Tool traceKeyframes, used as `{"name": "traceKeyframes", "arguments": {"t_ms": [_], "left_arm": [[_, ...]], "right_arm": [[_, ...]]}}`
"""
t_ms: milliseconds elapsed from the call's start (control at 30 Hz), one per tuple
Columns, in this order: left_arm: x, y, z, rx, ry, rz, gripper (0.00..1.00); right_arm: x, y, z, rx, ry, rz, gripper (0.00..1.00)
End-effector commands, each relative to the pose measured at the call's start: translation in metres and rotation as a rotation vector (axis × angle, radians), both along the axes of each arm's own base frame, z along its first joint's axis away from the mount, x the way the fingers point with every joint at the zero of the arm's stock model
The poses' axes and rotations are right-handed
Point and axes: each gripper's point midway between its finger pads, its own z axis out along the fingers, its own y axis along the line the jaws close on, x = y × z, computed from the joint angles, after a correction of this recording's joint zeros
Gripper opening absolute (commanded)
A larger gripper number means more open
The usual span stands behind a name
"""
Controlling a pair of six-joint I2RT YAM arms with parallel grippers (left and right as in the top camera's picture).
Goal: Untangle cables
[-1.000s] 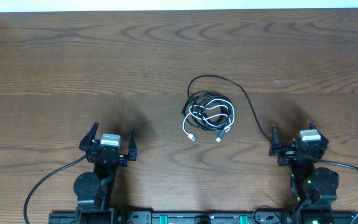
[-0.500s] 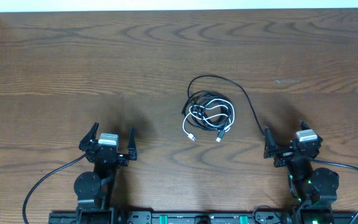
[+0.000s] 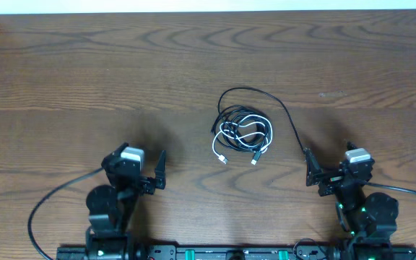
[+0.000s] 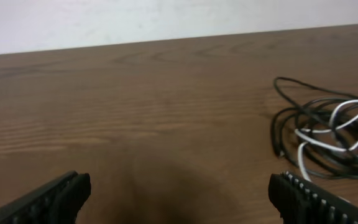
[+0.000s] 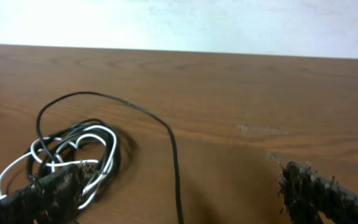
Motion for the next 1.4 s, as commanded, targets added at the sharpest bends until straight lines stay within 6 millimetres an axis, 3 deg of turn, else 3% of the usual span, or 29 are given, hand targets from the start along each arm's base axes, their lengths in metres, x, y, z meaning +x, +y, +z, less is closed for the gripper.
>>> {"name": "traceKeyframes", "arguments": {"t_ms": [0,200,433,633,800,967,1133,1367], "left_arm": [[0.008,-0.006,0.050,-0.021,-0.023,-0.032,0.98],[0.020,-0.006,0.093,-0.027,0.104,-0.031,0.98],[0.028,-0.009,0.117,-0.037,0.248,-0.049,0.98],[0.036,-0.016,0.131,-0.067,0.375,-0.090,0.98],[0.043,-0.020,0.124,-0.092,0.534,-0.107,0.98],[0.051,-0.032,0.108,-0.161,0.616,-0.158,0.98],[0.058,-0.049,0.104,-0.289,0.668,-0.218,0.98],[0.098,-0.078,0.077,-0.359,0.725,-0.231,1.00]], "right_arm": [[0.001,0.001,0.030,0.012,-0.004,0.004,0.99],[0.010,0.000,0.059,0.012,0.073,0.001,0.99],[0.028,0.007,0.076,0.023,0.237,0.038,0.99],[0.045,0.031,0.092,0.038,0.356,0.196,0.99],[0.056,0.049,0.094,0.071,0.484,0.312,0.99],[0.072,0.048,0.073,0.083,0.567,0.303,0.99],[0.075,0.055,0.053,0.157,0.664,0.322,0.99],[0.077,0.056,0.042,0.168,0.705,0.325,0.99]]}}
